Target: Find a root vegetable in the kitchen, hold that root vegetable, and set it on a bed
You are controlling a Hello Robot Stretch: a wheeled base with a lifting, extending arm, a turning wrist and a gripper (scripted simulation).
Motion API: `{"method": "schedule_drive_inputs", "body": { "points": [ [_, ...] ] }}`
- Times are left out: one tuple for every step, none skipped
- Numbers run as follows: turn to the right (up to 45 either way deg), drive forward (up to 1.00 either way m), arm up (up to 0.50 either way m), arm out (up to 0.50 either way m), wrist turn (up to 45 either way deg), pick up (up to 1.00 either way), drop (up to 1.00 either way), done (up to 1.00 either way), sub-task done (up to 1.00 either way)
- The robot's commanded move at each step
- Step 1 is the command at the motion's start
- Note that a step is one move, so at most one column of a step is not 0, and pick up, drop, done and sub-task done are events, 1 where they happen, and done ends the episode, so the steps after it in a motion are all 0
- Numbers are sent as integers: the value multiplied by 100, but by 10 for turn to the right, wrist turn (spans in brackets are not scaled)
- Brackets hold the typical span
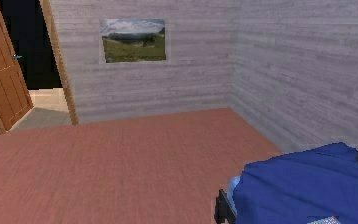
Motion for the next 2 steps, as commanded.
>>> {"method": "schedule_drive_inputs", "body": {
  "points": [
    [0,0,-26,0,0,0,0,0,0],
    [0,0,-32,0,0,0,0,0,0]
  ]
}}
